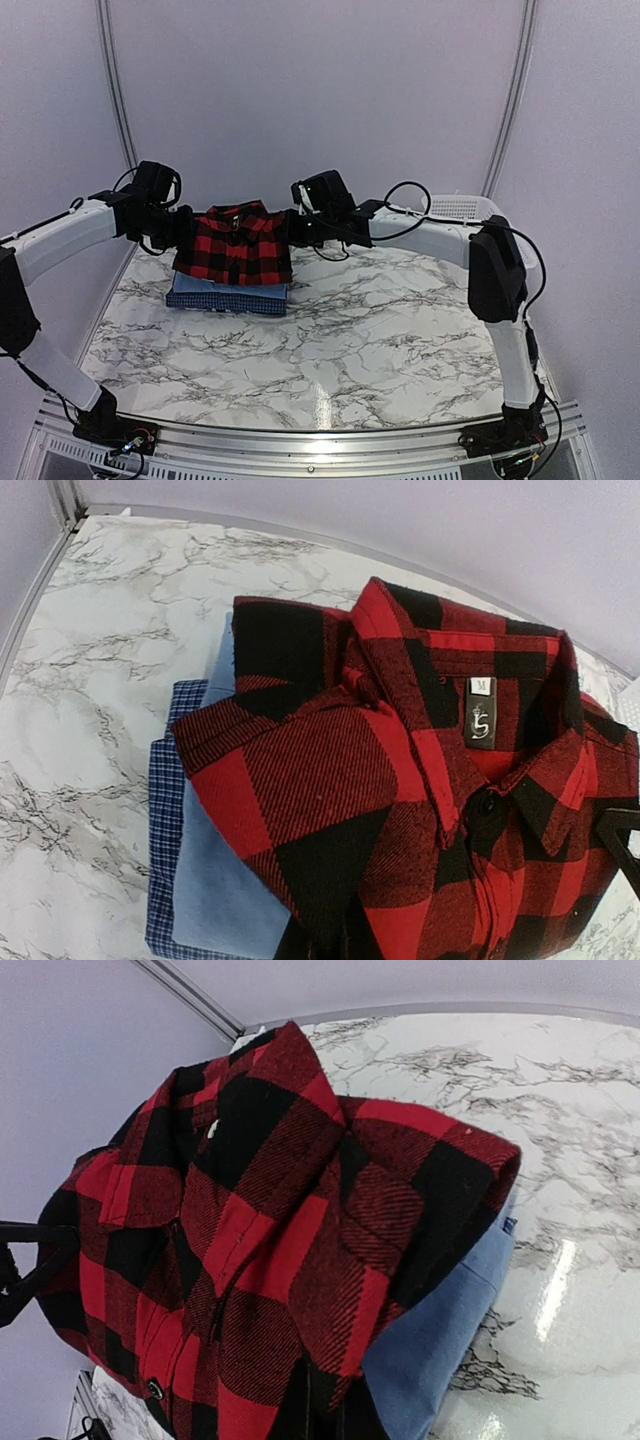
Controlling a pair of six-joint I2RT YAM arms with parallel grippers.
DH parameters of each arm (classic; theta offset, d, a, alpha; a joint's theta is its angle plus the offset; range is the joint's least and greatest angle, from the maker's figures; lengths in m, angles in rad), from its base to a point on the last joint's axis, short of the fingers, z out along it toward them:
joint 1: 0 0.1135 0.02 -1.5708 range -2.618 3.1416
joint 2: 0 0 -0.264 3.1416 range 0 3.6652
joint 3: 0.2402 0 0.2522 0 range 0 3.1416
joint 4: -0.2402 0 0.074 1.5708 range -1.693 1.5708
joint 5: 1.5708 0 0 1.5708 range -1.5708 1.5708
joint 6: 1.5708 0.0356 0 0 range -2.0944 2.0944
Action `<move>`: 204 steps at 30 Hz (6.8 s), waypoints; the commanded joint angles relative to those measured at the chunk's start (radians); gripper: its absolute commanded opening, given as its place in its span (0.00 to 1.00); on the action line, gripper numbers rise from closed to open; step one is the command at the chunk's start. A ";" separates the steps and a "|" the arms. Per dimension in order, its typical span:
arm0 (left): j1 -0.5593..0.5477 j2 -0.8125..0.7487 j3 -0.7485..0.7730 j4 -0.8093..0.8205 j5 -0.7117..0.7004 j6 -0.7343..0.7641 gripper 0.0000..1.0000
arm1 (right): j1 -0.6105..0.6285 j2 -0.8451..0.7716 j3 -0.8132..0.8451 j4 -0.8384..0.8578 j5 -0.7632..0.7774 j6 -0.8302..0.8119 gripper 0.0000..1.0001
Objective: Fold and stack the long sleeve shirts
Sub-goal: Place the square-folded shirt on the square-folded shirt, then move the square-folded shirt to the corner of the board, then reset both arms
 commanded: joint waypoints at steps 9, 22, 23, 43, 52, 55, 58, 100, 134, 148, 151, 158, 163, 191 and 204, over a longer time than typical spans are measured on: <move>0.128 0.084 -0.016 0.023 0.100 0.034 0.00 | 0.012 0.096 0.117 -0.005 -0.109 0.066 0.00; 0.158 0.078 0.040 0.002 0.050 0.064 0.85 | -0.008 0.036 0.083 -0.109 -0.064 -0.038 0.83; 0.153 0.069 0.050 0.000 0.053 0.064 0.89 | -0.011 0.015 0.062 -0.110 -0.055 -0.047 0.88; -0.368 0.159 0.158 0.012 -0.076 -0.055 0.99 | -0.139 -0.548 -0.594 -0.030 0.166 -0.124 0.99; -0.493 0.531 0.443 0.016 -0.064 -0.070 0.99 | -0.164 -0.755 -0.801 -0.049 0.237 -0.097 0.99; -0.492 0.647 0.537 0.013 -0.070 -0.057 0.99 | -0.174 -0.826 -0.858 -0.071 0.256 -0.091 0.99; -0.492 0.748 0.625 0.002 -0.079 -0.046 0.99 | -0.182 -0.886 -0.915 -0.089 0.266 -0.085 0.98; -0.148 0.634 0.269 0.060 -0.145 0.044 0.99 | -0.186 -0.974 -1.052 -0.082 0.242 -0.053 0.98; -0.149 0.542 0.344 0.056 -0.071 0.131 0.99 | -0.185 -0.966 -1.046 -0.083 0.264 -0.087 0.98; -0.335 0.134 0.047 0.190 -0.148 0.111 0.99 | -0.185 -1.161 -1.067 0.015 0.410 -0.223 0.98; -0.338 0.006 -0.069 0.242 -0.164 0.100 0.99 | -0.185 -1.244 -1.110 0.065 0.456 -0.262 0.99; -0.338 -0.286 -0.342 0.376 -0.225 0.126 0.99 | -0.185 -1.435 -1.289 0.224 0.523 -0.335 0.99; -0.338 -0.429 -0.502 0.436 -0.272 0.125 0.99 | -0.186 -1.519 -1.366 0.272 0.511 -0.352 0.98; 0.003 -0.654 -1.004 0.926 -0.618 0.313 0.99 | -0.731 -0.995 -1.877 1.542 0.447 -0.671 0.99; 0.192 -0.175 -1.166 1.837 -0.408 0.505 0.99 | -0.720 -0.597 -1.746 1.775 0.296 -0.775 0.99</move>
